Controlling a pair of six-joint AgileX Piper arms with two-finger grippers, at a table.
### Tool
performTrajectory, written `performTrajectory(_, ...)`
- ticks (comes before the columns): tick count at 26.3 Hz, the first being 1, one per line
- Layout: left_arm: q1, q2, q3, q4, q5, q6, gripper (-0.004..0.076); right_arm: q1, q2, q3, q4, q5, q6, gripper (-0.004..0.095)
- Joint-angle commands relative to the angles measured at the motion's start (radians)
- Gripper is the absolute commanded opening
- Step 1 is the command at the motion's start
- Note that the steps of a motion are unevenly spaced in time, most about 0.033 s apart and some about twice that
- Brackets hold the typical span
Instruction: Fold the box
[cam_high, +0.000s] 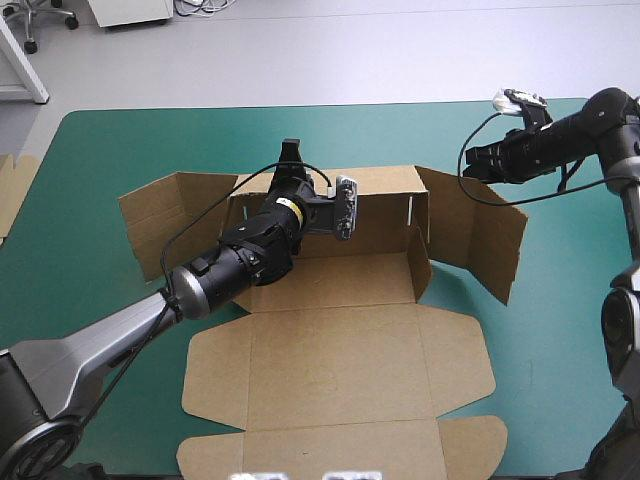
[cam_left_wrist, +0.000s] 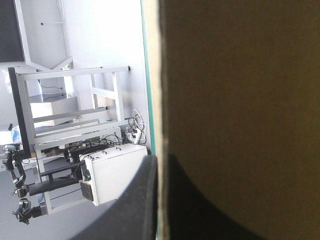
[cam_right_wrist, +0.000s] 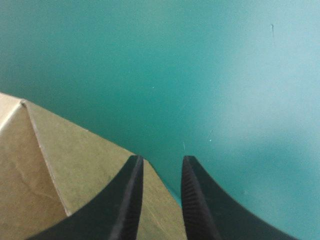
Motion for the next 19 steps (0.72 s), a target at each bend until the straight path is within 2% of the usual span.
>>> performTrajectory(1, -0.002, -0.039, -0.025, 0.001, -0.008, -0.010, -0.0010, -0.004, -0.093, 0.051, 0.100, 0.009, -0.054, 0.0252)
performTrajectory(4, -0.002, -0.038, -0.025, -0.002, -0.004, -0.010, -0.0010, -0.004, -0.143, 0.146, 0.128, -0.006, -0.107, 0.0252)
performTrajectory(8, -0.002, -0.038, -0.020, 0.000, -0.013, -0.019, -0.0010, -0.004, -0.218, 0.265, 0.170, -0.099, -0.188, 0.0252)
performTrajectory(12, -0.002, -0.038, 0.014, 0.066, -0.046, -0.096, -0.0010, -0.004, -0.272, 0.363, 0.235, -0.142, -0.282, 0.0253)
performTrajectory(19, -0.037, -0.069, 0.136, 0.428, -0.052, -0.428, -0.0010, -0.004, -0.327, 0.480, 0.338, -0.151, -0.449, 0.0294)
